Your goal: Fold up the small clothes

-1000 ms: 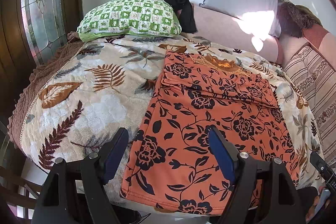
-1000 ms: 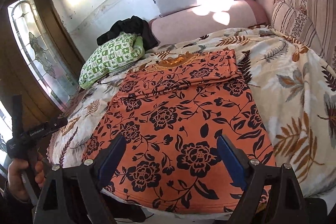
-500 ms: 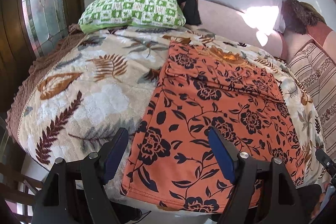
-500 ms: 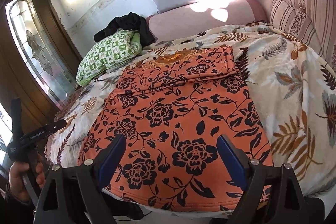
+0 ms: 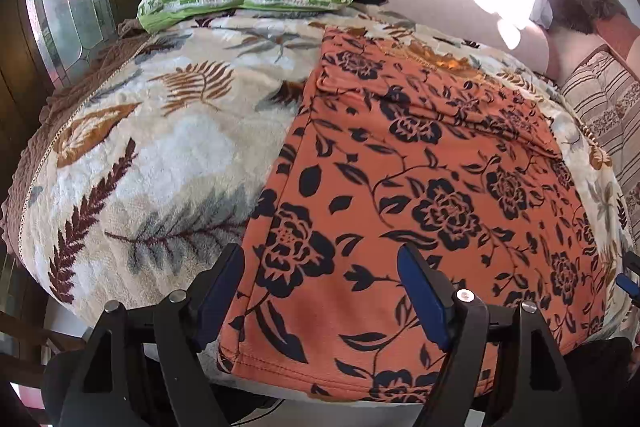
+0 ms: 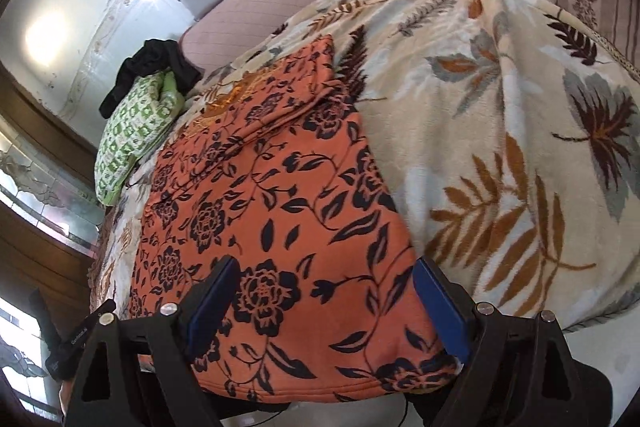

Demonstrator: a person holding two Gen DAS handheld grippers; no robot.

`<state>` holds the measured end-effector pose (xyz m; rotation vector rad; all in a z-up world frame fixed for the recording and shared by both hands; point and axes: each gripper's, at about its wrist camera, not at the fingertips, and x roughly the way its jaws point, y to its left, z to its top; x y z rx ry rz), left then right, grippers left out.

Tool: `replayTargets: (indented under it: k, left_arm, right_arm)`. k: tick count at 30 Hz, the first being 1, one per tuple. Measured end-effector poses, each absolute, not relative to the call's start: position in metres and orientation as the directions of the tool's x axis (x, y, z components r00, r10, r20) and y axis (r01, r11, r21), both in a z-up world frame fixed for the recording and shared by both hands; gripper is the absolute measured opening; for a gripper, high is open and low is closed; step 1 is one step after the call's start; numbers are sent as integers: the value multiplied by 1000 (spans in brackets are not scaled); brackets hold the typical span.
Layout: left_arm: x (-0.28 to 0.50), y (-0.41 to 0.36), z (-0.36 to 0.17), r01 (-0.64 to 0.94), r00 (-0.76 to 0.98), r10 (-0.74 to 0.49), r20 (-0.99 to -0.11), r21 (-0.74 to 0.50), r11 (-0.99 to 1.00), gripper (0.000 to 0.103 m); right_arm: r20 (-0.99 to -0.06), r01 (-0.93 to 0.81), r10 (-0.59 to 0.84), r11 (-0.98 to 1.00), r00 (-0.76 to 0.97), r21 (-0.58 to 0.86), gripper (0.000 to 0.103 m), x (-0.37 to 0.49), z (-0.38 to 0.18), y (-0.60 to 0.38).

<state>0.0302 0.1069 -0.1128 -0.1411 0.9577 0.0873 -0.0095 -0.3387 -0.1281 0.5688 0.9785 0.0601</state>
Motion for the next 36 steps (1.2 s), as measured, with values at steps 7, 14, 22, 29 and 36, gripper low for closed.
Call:
replayTargets:
  k: [7,14,22,29,36]
  left_arm:
    - [14,133,-129,-119,531,-25,-847,-104,987,79]
    - [-9,160,-149,-152,469,-98,-877,-190,970,79]
    - [-8,158,-159,-145,458,-135,-879,-224,964,79]
    - [-4,159,-166,-152,445,-153,-883,-243,958,79]
    - [-1,156,-167,-135,438,-144,-887,-224,965,62]
  right_arm:
    - [-815,139,376,868,442,476,90,-8,-147,-352]
    - [-843,105,395,882,365,459,90,-2,-168,-347]
    - [-837,78,425,876,344,477,74,-6,-174,-339]
    - [-839,110,424,869,340,483,55,-9,-179,-342]
    - [-830,130,434,855,349,502,56,-15,-182,-351]
